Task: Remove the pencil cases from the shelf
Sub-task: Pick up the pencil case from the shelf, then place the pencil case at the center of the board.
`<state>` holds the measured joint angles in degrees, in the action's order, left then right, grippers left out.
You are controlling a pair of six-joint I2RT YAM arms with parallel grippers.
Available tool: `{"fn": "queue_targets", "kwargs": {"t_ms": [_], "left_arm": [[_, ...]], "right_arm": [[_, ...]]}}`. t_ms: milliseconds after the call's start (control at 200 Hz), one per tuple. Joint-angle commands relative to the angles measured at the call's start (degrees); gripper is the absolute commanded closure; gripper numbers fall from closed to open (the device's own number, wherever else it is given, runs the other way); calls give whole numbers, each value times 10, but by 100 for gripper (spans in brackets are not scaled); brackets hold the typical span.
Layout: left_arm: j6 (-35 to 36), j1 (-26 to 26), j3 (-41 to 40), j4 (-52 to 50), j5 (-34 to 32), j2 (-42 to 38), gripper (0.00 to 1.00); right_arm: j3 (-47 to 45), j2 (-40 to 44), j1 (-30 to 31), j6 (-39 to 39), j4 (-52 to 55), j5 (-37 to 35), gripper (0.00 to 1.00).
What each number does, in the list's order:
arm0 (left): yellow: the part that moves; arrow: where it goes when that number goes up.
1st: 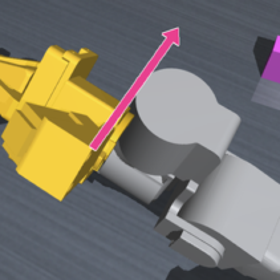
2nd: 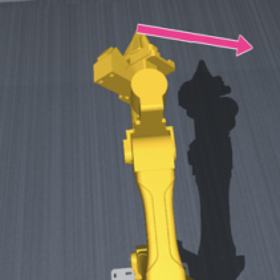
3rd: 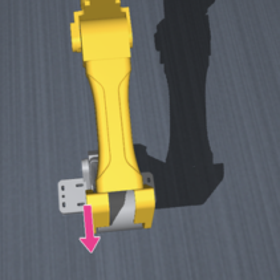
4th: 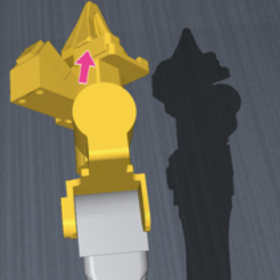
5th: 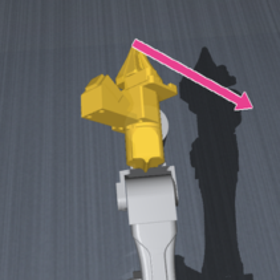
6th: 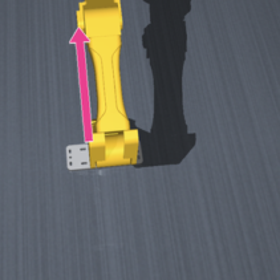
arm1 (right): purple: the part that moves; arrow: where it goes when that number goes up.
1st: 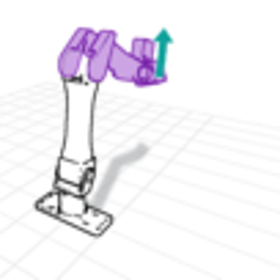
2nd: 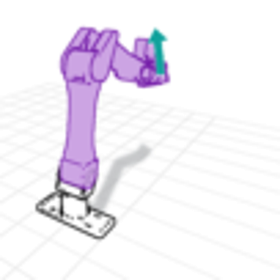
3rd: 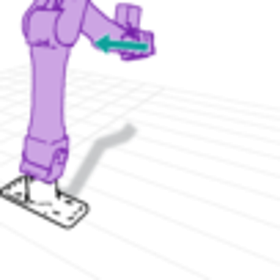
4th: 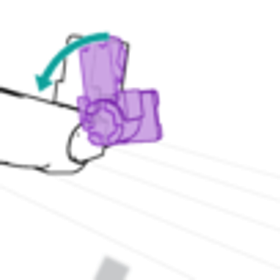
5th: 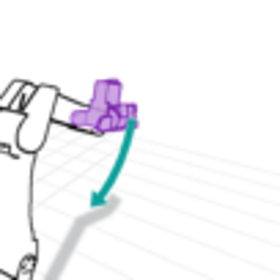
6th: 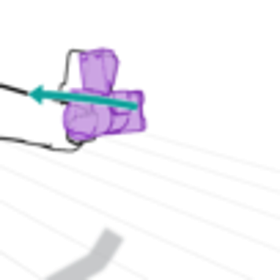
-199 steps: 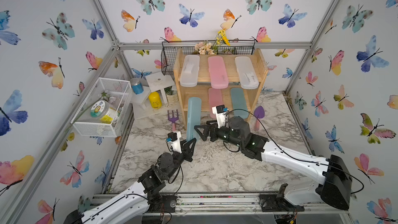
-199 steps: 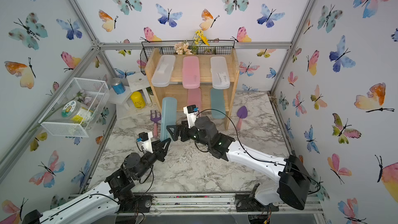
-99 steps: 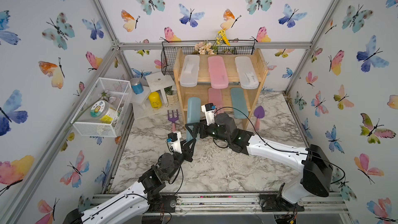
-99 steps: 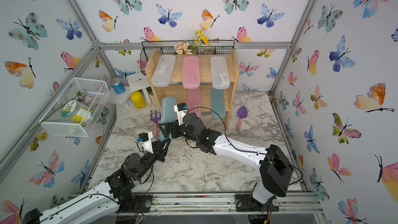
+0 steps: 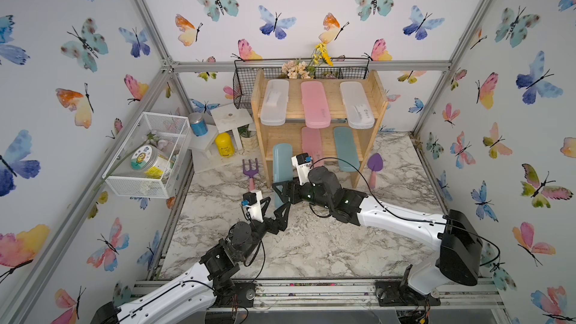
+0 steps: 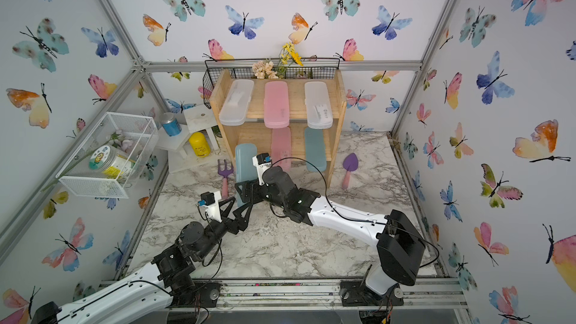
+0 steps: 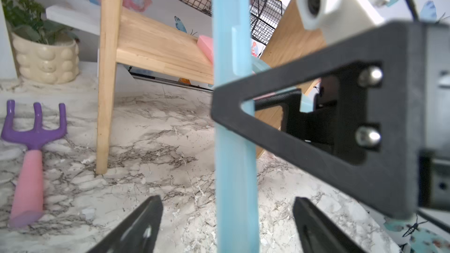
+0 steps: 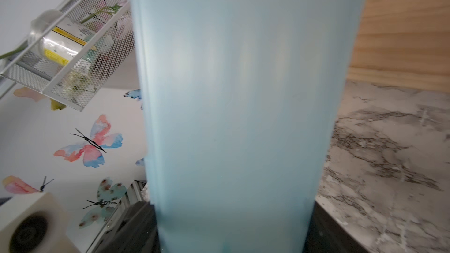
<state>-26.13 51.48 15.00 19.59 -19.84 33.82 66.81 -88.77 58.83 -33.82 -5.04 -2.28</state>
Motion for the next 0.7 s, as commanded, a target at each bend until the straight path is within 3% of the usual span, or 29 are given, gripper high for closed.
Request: {"fn": "queue_targets", "kwargs": {"t_ms": [0, 130, 315, 516, 696], "left_arm": [[4, 2, 10, -13, -43, -18, 1], [13, 2, 8, -15, -64, -39, 1], [19, 2, 19, -16, -92, -26, 1], [11, 2, 38, -22, -92, 22, 1], [3, 1, 28, -10, -91, 37, 1]], "right_arm": [[-32, 71, 1, 43, 89, -73, 24], [-99, 154, 1, 41, 197, -119, 24], [-197, 217, 1, -30, 296, -129, 23], [-200, 146, -24, -66, 395, -185, 21], [-180, 95, -151, 20, 427, -86, 24]]}}
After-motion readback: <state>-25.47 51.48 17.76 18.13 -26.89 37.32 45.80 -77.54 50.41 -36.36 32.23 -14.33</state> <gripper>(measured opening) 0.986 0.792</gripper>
